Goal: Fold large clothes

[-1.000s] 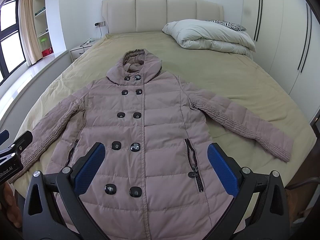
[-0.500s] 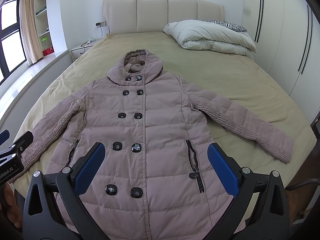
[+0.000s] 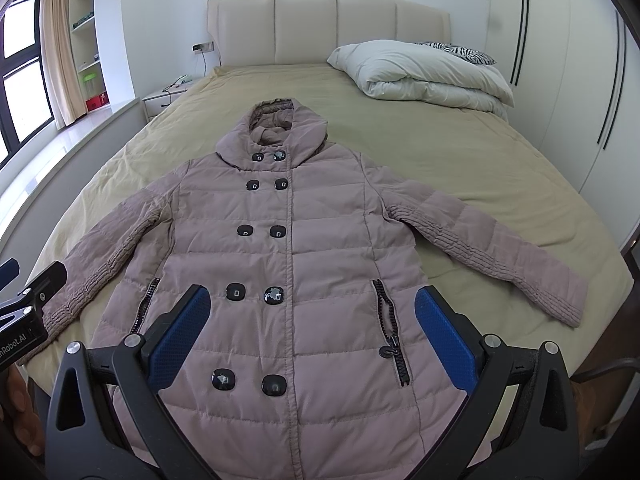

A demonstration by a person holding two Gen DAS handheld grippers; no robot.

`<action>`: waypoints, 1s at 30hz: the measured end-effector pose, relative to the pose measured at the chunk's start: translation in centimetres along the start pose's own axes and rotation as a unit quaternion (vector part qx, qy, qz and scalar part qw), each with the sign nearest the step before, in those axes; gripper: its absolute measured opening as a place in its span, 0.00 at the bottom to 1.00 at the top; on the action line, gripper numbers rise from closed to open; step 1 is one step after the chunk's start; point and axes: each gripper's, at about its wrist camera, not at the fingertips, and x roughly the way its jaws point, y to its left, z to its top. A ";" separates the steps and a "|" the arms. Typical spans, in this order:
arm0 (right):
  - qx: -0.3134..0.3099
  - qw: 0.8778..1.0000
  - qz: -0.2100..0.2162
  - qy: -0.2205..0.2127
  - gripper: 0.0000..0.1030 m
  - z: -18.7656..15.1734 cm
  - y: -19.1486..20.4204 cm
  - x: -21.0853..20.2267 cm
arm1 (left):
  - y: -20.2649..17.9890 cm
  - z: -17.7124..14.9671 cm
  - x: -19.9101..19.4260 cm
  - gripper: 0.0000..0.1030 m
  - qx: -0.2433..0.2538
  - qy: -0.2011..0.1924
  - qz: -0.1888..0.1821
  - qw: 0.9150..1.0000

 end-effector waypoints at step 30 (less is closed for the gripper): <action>0.055 0.984 0.161 0.047 1.00 -3.0 1.6 3.0 | 15.6 -9.2 2.9 1.00 -0.304 0.035 -0.106 0.946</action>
